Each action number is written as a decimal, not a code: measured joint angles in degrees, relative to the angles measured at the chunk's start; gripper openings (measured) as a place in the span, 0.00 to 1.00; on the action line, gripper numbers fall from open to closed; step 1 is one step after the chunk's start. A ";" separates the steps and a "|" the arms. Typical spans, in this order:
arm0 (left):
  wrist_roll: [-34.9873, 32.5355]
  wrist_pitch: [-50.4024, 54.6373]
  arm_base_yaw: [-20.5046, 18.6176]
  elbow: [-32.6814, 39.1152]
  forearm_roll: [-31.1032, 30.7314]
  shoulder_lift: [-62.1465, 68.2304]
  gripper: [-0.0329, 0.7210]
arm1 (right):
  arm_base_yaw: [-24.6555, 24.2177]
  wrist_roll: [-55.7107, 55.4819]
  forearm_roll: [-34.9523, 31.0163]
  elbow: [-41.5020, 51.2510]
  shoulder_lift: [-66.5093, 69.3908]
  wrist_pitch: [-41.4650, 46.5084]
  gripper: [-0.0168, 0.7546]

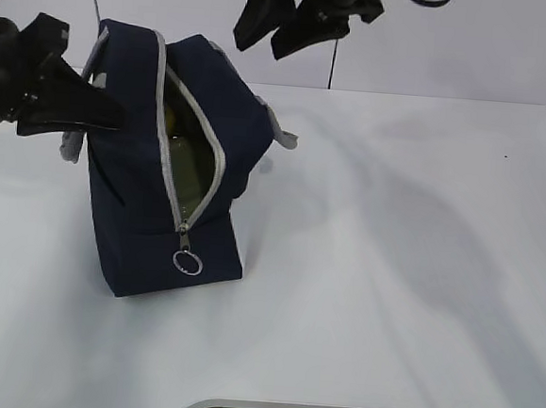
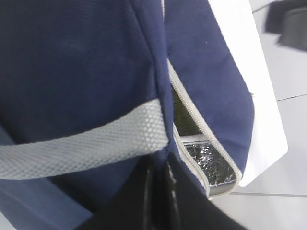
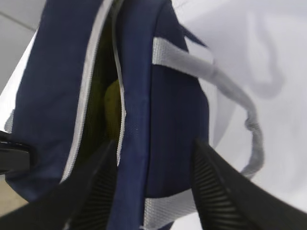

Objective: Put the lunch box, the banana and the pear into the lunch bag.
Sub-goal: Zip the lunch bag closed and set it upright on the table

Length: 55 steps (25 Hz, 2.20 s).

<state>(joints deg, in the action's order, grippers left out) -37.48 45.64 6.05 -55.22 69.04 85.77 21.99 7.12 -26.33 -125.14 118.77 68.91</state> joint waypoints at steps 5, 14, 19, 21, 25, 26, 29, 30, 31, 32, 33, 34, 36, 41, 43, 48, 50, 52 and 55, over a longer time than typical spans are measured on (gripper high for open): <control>-0.07 0.00 0.00 0.00 0.00 0.00 0.04 | 0.00 -0.12 -2.56 0.00 3.28 0.47 0.54; -0.07 0.00 0.00 0.00 0.00 0.00 0.04 | 0.00 -0.25 -4.57 -0.10 5.91 0.50 0.54; -0.07 0.00 0.00 0.00 0.00 0.00 0.04 | 0.00 -0.05 -5.03 -0.10 7.09 -1.09 0.51; -0.07 0.00 0.00 0.00 0.00 0.00 0.04 | 0.00 0.23 -5.02 -0.10 7.09 -1.64 0.41; -0.26 0.00 0.00 0.00 0.00 0.00 0.04 | 0.00 3.78 -5.66 -0.10 7.13 -1.59 0.10; -0.64 -0.22 0.00 0.00 0.00 0.00 0.04 | 0.00 5.41 -5.93 -0.10 7.22 -0.97 0.06; -1.31 -0.91 0.00 0.00 0.00 0.00 0.04 | 0.00 6.83 -6.28 -0.10 7.22 -0.73 0.04; -1.78 -1.01 0.00 0.00 0.00 0.00 0.04 | 0.00 7.08 -6.28 -0.10 7.22 -0.84 0.04; -2.08 -1.01 0.00 0.00 0.00 0.00 0.04 | 0.00 7.08 -6.16 -0.10 7.11 -1.07 0.04; -2.67 -1.01 0.00 0.00 0.13 0.00 0.04 | 0.00 7.08 -5.71 -0.10 6.86 -1.36 0.03; -3.43 -1.14 0.00 0.00 0.41 0.00 0.04 | 0.00 7.17 -5.17 -0.10 6.46 -1.39 0.03; -4.08 -1.29 0.00 -0.04 0.55 0.00 0.04 | 0.00 6.93 -4.36 -0.10 6.09 -1.39 0.03; -4.79 -1.38 0.13 -1.00 0.64 0.00 0.04 | 0.00 6.00 -2.97 -0.10 4.76 -1.65 0.03; -5.01 -2.02 3.31 -6.76 0.04 1.90 0.04 | 0.12 2.87 3.23 -0.10 1.34 -2.04 0.03; -5.01 -2.02 5.89 -9.13 0.06 3.83 0.04 | 0.12 1.72 5.31 0.00 -0.04 -1.06 0.03; -5.01 -2.02 12.58 -14.72 -0.49 9.59 0.04 | -1.65 -0.36 9.83 4.08 -4.47 -0.81 0.03; -5.01 -2.06 14.18 -17.08 -0.59 11.44 0.04 | -3.17 -0.60 10.10 7.66 -7.31 -1.77 0.03; -5.01 -1.83 15.28 -19.66 -0.72 13.19 0.04 | -4.89 -0.74 10.10 12.93 -10.38 -4.06 0.03; -5.01 -0.90 16.35 -23.00 -0.86 15.94 0.04 | -7.43 -0.53 10.14 21.39 -15.54 -8.86 0.03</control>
<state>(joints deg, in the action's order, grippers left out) -42.49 44.74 22.40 -78.21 68.19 101.70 14.56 6.59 -16.19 -103.75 103.23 60.06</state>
